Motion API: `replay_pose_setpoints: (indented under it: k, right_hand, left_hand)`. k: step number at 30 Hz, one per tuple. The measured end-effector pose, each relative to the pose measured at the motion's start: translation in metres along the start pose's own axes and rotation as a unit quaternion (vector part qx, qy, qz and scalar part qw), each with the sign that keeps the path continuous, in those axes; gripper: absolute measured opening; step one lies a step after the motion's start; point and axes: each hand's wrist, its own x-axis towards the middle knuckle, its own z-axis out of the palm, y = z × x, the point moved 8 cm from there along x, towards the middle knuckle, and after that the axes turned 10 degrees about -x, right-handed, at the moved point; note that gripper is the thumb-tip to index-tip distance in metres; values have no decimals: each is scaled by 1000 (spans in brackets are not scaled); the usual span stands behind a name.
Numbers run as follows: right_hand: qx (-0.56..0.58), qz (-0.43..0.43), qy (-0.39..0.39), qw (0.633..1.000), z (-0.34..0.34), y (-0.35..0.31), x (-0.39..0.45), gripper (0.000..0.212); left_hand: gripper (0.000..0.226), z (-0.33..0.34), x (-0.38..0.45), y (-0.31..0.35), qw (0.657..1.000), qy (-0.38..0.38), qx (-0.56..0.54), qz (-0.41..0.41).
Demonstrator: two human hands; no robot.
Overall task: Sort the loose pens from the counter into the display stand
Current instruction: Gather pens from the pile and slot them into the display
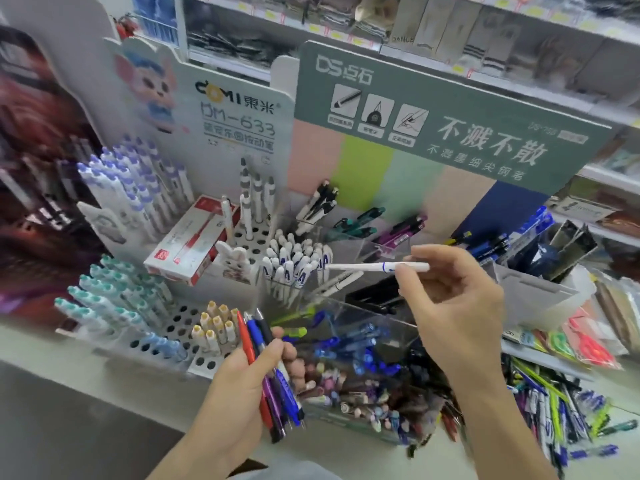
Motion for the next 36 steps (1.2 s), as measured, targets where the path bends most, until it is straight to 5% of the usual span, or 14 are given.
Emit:
replay_pose_setpoints:
  k: [8,12,16,22,26,32,36]
  right_hand:
    - [-201,-99,-30,974,68,1,24,22]
    - [-83,-120,9,989,52,-19,-17,2]
    - [-14,39,-281,959,84,4,-74,13]
    - [29,241,-392,887,87,55,-124,40]
    - [116,313,-353,874,84,66,-133,39]
    - [129,286,-178,933,41,77,-109,8]
    - [144,259,-107,949,1,81,-84,18]
  left_hand:
    - [33,2,-9,8,997,-66,-1,-44]
    - [27,1,-11,5,995,-79,-6,-64]
    - [26,0,-9,1,995,-80,23,-58]
    - [28,5,-4,-12,997,-56,12,-60]
    - [37,13,-1,-22,996,-63,4,-66]
    - [37,25,1,-23,995,-85,31,-38]
    - [38,14,6,-29,997,-53,48,-40]
